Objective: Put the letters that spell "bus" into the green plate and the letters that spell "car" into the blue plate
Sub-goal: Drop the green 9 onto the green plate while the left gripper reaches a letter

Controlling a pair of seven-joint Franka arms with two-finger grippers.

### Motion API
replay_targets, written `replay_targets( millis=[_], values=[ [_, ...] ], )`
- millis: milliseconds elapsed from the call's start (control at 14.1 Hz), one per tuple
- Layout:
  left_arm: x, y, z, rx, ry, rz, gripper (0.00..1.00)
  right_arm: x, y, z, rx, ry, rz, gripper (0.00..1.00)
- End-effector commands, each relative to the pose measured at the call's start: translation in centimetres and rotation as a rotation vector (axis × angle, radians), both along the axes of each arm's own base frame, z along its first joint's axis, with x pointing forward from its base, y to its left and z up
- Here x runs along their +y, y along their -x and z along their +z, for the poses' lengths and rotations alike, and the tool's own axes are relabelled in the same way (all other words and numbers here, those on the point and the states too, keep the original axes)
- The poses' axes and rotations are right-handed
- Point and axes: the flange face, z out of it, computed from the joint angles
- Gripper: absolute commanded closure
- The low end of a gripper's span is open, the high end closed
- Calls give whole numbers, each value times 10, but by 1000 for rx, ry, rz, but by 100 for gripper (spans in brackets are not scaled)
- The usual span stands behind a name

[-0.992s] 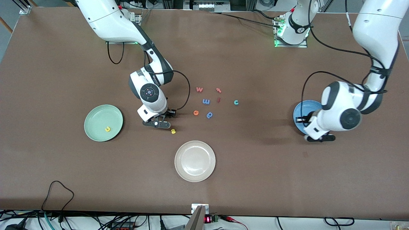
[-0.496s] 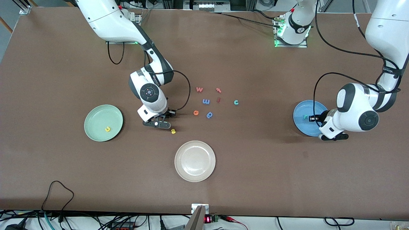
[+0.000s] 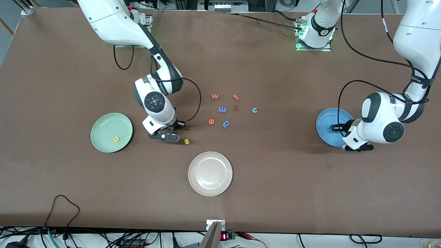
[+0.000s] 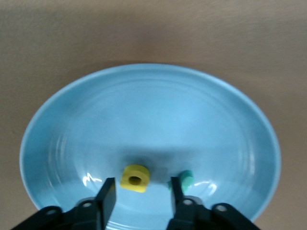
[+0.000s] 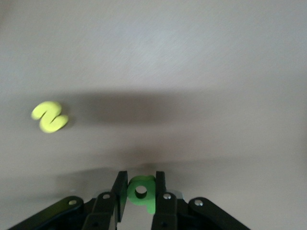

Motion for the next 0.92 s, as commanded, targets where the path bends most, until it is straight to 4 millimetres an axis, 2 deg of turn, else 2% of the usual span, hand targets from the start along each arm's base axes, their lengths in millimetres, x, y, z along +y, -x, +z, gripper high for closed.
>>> replay_targets(
  millis=[0,71,142,213,283,425,496,567,638,709,780,850],
  values=[
    [-43,-4,60,-14,-14,-98,0,-68,-24,47,21,-2,69,95],
    [-77,-3,75,-21,3,-155,6,-101,-33,54,34,-3,115,95],
    [-113,1,83,-27,38,-190,22,-138,-41,56,43,-7,147,94],
    [-148,4,85,-39,68,-235,31,-167,-47,55,49,-13,177,93],
    [-181,8,78,-47,94,-262,37,-191,-49,53,58,-17,195,90],
    [-233,13,62,-102,118,-233,42,-223,-49,40,83,-20,214,83],
    [-262,20,54,-103,114,-202,42,-235,-49,30,94,-22,216,75],
    [-286,27,47,-113,110,-155,41,-244,-48,29,99,-22,206,62],
    [-311,37,40,-118,107,-132,39,-244,-48,30,102,-22,206,33],
    [-336,48,36,-128,101,-132,38,-242,-48,31,101,-21,195,0],
    [-356,58,32,-132,98,-122,38,-239,-48,36,94,-21,200,0],
    [-367,64,27,-134,98,-103,38,-232,-49,40,86,-27,204,0]
  ],
)
